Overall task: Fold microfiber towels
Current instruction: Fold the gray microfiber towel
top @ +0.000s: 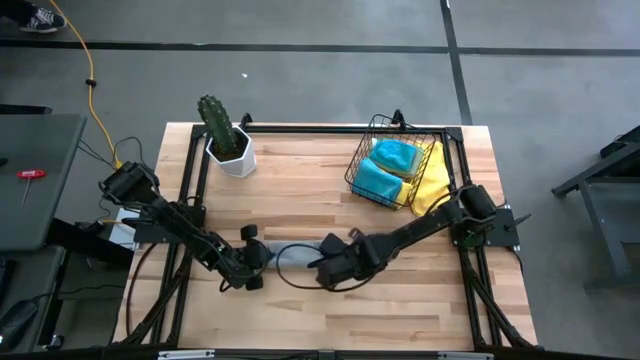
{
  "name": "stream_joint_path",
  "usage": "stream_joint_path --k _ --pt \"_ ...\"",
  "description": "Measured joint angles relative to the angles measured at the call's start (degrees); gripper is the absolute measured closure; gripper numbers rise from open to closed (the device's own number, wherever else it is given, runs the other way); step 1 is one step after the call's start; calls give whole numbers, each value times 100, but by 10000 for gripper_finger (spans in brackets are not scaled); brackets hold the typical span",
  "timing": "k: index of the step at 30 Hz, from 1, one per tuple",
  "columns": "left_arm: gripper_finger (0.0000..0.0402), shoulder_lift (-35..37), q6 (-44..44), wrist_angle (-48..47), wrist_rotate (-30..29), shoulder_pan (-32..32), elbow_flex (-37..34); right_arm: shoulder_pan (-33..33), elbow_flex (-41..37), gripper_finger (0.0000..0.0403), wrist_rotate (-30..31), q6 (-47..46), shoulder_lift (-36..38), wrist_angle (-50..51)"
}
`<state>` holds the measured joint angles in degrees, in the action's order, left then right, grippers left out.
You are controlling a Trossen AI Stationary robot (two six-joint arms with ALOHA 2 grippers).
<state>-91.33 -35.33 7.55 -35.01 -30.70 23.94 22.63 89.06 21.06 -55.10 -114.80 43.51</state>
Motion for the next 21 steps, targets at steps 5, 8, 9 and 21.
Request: stream_joint_path --k 5,8,9,21 --pt "401 -1 -1 -23 24 2 -2 -44 4 403 17 311 -33 -1217" --pt "401 -2 0 -24 29 4 -4 -99 4 403 185 454 -44 -1774" --pt "401 -4 0 -24 31 4 -7 -124 6 403 279 490 -44 -1945" --pt "401 -17 0 -20 -10 0 -13 -408 11 403 -168 630 -722 -3326"
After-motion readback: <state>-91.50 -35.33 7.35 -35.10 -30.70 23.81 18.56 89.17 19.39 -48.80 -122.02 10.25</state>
